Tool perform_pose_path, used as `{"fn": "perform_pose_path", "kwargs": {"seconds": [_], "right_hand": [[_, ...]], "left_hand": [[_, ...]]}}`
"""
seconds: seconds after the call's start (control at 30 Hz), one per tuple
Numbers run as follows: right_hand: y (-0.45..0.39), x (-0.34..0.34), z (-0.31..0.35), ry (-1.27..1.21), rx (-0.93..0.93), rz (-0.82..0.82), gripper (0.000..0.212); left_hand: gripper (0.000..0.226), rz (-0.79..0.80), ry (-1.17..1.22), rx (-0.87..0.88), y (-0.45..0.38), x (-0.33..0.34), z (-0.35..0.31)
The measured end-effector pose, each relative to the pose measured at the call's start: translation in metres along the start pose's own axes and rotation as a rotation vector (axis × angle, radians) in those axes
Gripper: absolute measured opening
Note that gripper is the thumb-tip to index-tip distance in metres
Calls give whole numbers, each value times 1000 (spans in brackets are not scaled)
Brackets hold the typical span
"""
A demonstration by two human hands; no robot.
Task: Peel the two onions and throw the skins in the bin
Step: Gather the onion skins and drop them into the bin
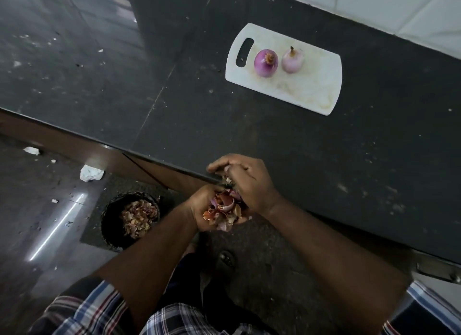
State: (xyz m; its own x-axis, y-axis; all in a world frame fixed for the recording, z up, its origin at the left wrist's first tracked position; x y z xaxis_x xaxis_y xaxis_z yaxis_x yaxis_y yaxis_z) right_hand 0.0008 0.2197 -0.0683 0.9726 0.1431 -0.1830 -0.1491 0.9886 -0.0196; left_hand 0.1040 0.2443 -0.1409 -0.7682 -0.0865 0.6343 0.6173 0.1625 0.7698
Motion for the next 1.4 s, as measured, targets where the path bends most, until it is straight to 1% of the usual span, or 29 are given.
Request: {"fn": "perform_pose_path", "kwargs": {"seconds": [0.03, 0.1, 0.13, 0.23, 0.3, 0.37, 0.43, 0.53, 0.6, 0.67, 0.7, 0.73, 0.8, 0.83, 0.87, 0.9, 0.93, 1.0, 1.07, 1.17, 1.23, 1.27, 1.3, 1.33, 1.4], "right_hand": [[7, 3, 2, -17, 14, 19, 34], [15, 2, 6, -104, 25, 22, 34], [14, -4, 8, -143, 26, -15, 33], [-15, -46, 5, -150, 13, -232, 30], [-39, -77, -2, -14, -8, -353, 27], [-52, -92, -11, 171, 17, -403, 31], [-54, -84, -14, 293, 35, -355, 37], [-42, -51, -5, 383, -41, -154, 38], [-25, -31, -2, 335, -39, -41, 36], [-7, -14, 2, 205, 1, 76, 34], [-2, -9, 5, 133, 5, 101, 32], [-4, -12, 9, 92, -1, 66, 31], [-23, -39, 11, 170, -40, -139, 29], [-38, -58, 10, 269, -67, -239, 29], [-53, -77, 9, 402, -81, -294, 30], [-66, -91, 7, 529, -69, -294, 33], [-76, -97, 2, 640, -24, -245, 39], [-84, -87, -11, 845, 35, -80, 51], [-75, -58, -14, 947, -54, 66, 56], [-32, -10, -1, 867, -190, 273, 54], [1, 11, 11, 708, -226, 413, 48], [11, 14, 14, 631, -242, 439, 45], [14, 8, 17, 586, -252, 411, 42], [8, -5, 18, 599, -253, 341, 40], [-16, -42, 13, 763, -179, 181, 43]], "left_hand": [[39, 19, 5, 11, 0, -1, -1], [38, 45, -10, 25, -1, -2, -2], [40, 35, -16, 19, 0, -3, -2], [48, -20, -38, 11, -2, -9, -4], [47, -49, -43, 16, -2, -10, -5], [46, -64, -34, 19, -6, -13, -4], [45, -75, -56, 17, -4, -13, -4], [40, -81, -85, 5, -4, -17, -6], [37, -82, -68, 5, -3, -15, -4], [35, -62, -55, 24, -3, -15, -4], [35, -48, -55, 31, -2, -14, -4], [36, -53, -63, 32, -2, -16, -5], [40, -82, -60, 34, -1, -23, -9], [40, -97, -74, 38, -1, -26, -11], [39, -101, -79, 43, 0, -28, -12], [39, -108, -78, 42, 1, -28, -12], [39, -115, -65, 47, 1, -26, -13], [42, -125, -53, 53, 2, -25, -12], [43, -136, -38, 49, 5, -24, -13], [41, -100, -14, 35, 14, -18, -15], [39, -56, -1, 43, 19, -12, -16], [43, -37, 13, 45, 20, -11, -16], [47, -29, 6, 40, 19, -13, -16], [50, -37, -8, 35, 19, -13, -16], [47, -85, -30, 45, 17, -16, -15]]}}
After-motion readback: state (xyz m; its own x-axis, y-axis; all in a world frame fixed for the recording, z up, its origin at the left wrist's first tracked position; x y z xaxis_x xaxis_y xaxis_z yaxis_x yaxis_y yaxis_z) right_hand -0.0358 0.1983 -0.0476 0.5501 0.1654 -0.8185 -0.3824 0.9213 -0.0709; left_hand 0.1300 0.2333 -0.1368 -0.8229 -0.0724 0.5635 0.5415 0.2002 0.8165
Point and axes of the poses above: each hand's wrist, its own y-axis away from the middle knuckle, its own x-axis out of the palm, z = x × y, the point moved 3 cm from there along -y, towards the middle knuckle, and after that the axes turned 5 degrees about -x, right-handed, at the moved point
